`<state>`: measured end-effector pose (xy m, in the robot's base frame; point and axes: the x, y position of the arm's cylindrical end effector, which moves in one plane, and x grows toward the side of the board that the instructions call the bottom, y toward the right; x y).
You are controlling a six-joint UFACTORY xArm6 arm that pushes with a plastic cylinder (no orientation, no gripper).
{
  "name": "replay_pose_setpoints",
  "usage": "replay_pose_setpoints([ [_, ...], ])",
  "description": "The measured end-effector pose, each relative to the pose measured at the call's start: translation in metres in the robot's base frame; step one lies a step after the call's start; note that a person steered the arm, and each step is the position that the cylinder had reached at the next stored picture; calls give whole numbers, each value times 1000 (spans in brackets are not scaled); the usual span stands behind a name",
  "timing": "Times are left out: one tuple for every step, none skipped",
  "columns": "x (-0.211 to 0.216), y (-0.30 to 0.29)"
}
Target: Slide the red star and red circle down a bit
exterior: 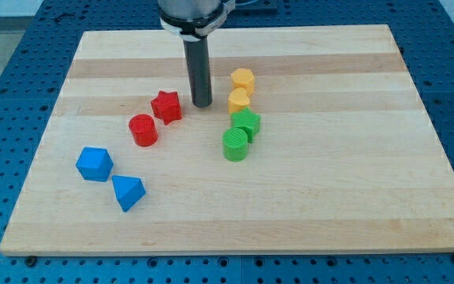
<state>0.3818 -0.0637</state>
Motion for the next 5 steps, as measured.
replay_pose_setpoints([
  [-1,-6],
  [-20,-9],
  [-23,-31],
  [2,-54],
  [20,-60],
])
